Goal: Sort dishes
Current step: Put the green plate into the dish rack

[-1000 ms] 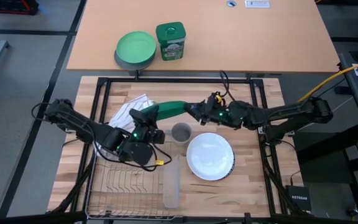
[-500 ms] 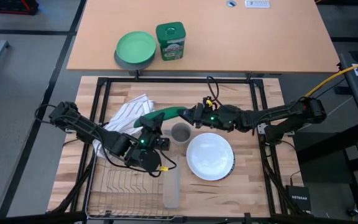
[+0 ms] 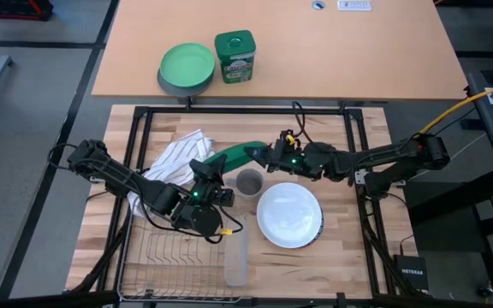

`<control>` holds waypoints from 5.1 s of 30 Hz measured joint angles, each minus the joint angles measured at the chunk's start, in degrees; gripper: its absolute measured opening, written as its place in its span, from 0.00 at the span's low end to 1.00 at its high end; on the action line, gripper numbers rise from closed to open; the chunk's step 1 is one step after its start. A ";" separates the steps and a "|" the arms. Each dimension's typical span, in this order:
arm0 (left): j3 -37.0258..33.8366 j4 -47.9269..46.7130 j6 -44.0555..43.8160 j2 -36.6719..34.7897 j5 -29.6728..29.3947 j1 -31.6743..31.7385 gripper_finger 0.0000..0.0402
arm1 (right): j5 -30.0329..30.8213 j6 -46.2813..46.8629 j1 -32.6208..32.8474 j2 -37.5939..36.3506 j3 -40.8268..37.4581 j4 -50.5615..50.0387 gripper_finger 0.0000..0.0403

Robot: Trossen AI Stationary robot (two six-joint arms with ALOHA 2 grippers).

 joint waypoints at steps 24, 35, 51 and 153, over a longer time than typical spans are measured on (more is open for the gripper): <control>0.09 9.00 1.01 -0.80 0.36 -2.81 0.48 | -5.49 -28.89 -0.07 0.42 -0.33 -2.24 0.02; 0.07 7.64 -18.59 -10.24 0.07 -7.90 0.48 | -20.85 -45.51 -0.04 0.28 -0.31 -2.01 0.02; 0.09 -6.90 -48.24 -23.77 0.10 -20.85 0.48 | -50.78 -60.35 1.42 0.24 -0.26 -2.06 0.02; 0.07 -26.53 -59.48 -37.00 1.60 -20.50 0.48 | -4.71 -33.09 19.54 66.47 74.62 -14.81 0.02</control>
